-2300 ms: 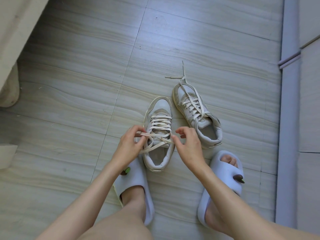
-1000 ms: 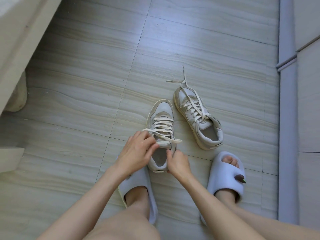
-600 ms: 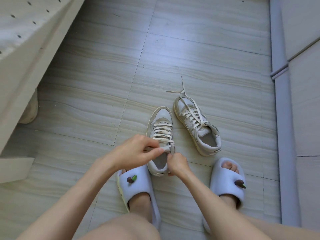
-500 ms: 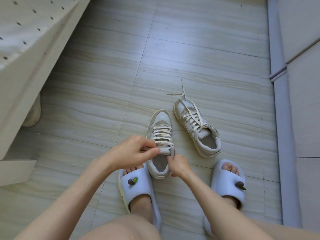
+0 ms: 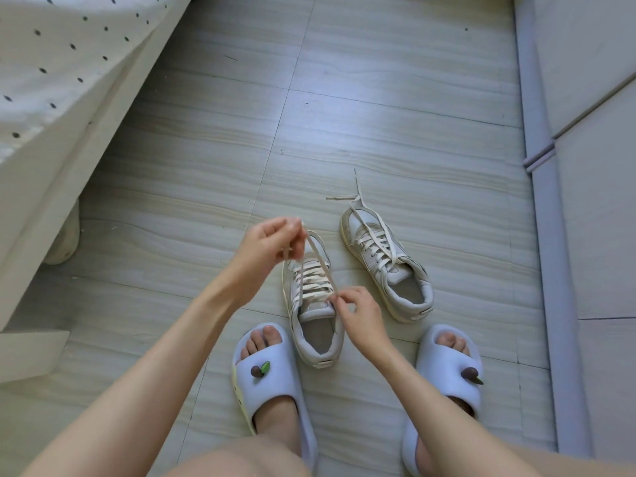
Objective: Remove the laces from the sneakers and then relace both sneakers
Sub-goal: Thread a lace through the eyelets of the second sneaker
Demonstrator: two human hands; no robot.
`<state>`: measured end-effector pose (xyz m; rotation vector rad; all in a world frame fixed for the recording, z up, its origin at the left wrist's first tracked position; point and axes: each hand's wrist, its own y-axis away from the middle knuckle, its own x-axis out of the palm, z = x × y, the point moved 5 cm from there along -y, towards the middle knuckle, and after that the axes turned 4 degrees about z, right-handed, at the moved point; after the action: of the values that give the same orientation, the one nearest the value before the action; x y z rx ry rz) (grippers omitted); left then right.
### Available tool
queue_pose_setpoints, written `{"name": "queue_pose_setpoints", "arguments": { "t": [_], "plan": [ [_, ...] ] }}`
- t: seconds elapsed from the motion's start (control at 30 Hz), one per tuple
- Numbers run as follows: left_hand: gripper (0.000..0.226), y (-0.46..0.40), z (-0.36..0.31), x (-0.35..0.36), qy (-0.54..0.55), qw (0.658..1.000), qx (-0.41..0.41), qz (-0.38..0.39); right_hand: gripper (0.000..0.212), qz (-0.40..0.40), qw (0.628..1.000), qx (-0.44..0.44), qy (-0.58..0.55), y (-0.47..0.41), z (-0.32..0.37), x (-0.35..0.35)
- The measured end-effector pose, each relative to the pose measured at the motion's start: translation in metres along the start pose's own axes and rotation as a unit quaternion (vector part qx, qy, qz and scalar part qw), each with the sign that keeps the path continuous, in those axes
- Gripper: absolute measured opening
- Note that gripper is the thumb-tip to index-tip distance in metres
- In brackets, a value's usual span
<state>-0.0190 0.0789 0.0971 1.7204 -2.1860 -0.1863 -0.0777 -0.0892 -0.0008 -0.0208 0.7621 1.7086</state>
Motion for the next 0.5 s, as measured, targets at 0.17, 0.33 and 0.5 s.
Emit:
{"name": "queue_pose_setpoints", "arguments": {
  "t": [0.17, 0.33, 0.5],
  "plan": [
    [0.013, -0.027, 0.031, -0.027, -0.032, 0.989, -0.046, -0.138, 0.025, 0.050, 0.987, 0.091, -0.119, -0.011, -0.004, -0.012],
    [0.026, -0.003, 0.092, -0.033, -0.282, 0.940, -0.099, -0.163, 0.019, 0.061, 0.995, 0.054, 0.055, -0.021, -0.007, -0.009],
    [0.014, 0.012, 0.125, -0.013, -0.389, 0.913, -0.067, -0.104, 0.023, 0.071, 0.976, -0.053, 0.197, -0.024, 0.005, 0.004]
  ]
}}
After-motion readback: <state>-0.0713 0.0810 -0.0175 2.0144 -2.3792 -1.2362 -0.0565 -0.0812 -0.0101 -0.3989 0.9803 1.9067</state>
